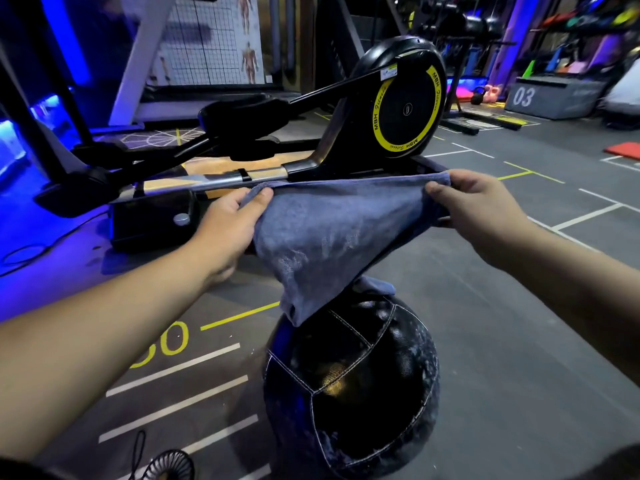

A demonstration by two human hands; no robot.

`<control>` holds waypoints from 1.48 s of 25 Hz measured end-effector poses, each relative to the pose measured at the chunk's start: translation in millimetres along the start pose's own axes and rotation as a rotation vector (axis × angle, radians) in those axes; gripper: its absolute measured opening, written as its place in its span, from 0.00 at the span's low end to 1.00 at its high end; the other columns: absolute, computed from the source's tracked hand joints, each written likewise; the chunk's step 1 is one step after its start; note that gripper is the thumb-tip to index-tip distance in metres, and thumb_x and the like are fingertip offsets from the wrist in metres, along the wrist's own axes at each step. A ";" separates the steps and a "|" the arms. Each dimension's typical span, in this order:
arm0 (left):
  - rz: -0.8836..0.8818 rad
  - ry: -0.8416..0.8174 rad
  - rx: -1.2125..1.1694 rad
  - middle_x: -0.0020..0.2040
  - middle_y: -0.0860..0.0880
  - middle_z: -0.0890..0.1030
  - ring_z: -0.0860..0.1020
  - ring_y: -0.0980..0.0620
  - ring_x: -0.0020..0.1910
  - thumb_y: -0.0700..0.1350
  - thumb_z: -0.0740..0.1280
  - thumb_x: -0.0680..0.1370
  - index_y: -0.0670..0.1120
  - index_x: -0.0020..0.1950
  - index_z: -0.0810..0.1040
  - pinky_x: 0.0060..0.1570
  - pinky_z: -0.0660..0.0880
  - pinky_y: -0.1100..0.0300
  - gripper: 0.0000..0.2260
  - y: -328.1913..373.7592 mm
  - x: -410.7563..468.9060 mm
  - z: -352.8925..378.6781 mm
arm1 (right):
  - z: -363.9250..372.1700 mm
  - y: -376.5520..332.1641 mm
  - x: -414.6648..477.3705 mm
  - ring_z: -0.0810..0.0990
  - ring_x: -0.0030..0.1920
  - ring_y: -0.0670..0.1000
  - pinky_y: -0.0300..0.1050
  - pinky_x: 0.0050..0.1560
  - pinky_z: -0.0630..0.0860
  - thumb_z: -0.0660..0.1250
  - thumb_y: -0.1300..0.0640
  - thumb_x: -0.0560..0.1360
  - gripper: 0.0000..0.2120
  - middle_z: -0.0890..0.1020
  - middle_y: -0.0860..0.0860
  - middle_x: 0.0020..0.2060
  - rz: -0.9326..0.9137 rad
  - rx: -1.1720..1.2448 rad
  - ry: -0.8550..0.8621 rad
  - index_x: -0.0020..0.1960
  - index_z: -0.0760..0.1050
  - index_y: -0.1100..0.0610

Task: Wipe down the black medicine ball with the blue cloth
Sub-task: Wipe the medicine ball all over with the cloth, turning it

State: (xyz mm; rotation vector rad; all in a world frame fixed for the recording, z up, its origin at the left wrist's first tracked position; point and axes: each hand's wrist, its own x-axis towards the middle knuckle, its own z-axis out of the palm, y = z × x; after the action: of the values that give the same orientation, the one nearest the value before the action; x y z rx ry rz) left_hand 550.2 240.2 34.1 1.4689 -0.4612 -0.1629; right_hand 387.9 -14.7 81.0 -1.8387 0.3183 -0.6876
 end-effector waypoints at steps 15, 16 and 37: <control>-0.589 -1.035 0.311 0.48 0.43 0.84 0.82 0.50 0.42 0.47 0.71 0.75 0.44 0.56 0.81 0.41 0.77 0.58 0.12 -24.2 -23.6 -26.3 | -38.3 42.6 -11.6 0.81 0.41 0.55 0.46 0.42 0.76 0.70 0.62 0.72 0.06 0.83 0.60 0.42 0.507 -0.101 -0.788 0.47 0.81 0.63; -0.566 -0.914 0.230 0.50 0.43 0.84 0.81 0.49 0.44 0.48 0.70 0.76 0.42 0.59 0.80 0.44 0.77 0.57 0.14 -29.4 -20.5 -25.9 | -30.1 45.7 -8.4 0.81 0.40 0.54 0.45 0.41 0.77 0.69 0.63 0.74 0.04 0.83 0.60 0.42 0.473 -0.048 -0.645 0.47 0.81 0.63; 0.064 -0.483 0.947 0.44 0.52 0.77 0.75 0.50 0.44 0.54 0.76 0.68 0.50 0.45 0.76 0.46 0.72 0.55 0.14 -106.2 -29.0 26.7 | 65.3 115.1 -18.1 0.81 0.47 0.52 0.43 0.52 0.75 0.78 0.48 0.67 0.12 0.80 0.50 0.45 -0.068 -0.776 -0.546 0.46 0.82 0.52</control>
State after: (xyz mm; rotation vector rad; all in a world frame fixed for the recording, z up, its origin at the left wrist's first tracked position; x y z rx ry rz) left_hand 531.6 215.1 -74.8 2.3462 -1.0705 -0.2705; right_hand 424.9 2.2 -46.1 -2.6906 0.1630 -0.0591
